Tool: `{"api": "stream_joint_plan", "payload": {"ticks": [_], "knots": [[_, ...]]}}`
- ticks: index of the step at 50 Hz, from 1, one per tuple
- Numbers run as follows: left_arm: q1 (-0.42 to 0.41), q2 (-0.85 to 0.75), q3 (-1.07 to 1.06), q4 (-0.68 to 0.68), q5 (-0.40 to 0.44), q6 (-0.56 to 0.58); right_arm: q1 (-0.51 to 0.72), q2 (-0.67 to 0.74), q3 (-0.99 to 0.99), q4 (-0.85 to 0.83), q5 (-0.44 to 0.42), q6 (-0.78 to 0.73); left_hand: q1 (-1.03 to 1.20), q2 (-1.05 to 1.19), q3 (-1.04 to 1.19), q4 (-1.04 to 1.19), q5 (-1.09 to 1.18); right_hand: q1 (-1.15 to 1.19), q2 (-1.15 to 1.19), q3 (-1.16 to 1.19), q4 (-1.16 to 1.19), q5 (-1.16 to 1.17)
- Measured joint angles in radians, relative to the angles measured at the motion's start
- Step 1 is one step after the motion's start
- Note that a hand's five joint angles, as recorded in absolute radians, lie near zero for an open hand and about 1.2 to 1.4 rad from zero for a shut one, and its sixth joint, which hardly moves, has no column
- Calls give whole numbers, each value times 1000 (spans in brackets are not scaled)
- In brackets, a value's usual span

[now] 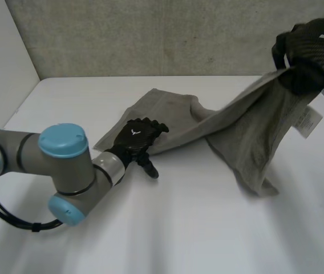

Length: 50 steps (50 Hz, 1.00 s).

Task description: Fold the towel.

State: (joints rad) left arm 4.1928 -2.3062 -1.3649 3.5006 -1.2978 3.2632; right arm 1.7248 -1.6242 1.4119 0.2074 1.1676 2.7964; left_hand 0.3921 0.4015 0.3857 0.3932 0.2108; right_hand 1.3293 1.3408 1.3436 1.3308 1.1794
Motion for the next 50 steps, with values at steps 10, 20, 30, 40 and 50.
{"api": "stream_joint_plan", "payload": {"ticks": [10,20,30,40,50], "knots": [[-23,-105,169,1,-99,-9,-31,1,-19,0,12,95,634,595,619,624,611,0,0,0,0,0],[-16,-149,256,2,-139,-77,-35,7,-12,-1,9,80,955,954,987,965,979,0,0,0,0,0],[155,158,10,59,-136,-85,-28,9,-5,11,-15,23,955,954,991,965,979,0,0,0,0,0],[296,565,-298,80,-33,-86,-26,2,-21,109,-102,-73,957,957,994,965,980,0,0,0,0,0],[352,916,-449,105,22,-85,-36,-13,-74,243,-150,-208,960,959,994,965,978,0,0,0,0,0]]}}
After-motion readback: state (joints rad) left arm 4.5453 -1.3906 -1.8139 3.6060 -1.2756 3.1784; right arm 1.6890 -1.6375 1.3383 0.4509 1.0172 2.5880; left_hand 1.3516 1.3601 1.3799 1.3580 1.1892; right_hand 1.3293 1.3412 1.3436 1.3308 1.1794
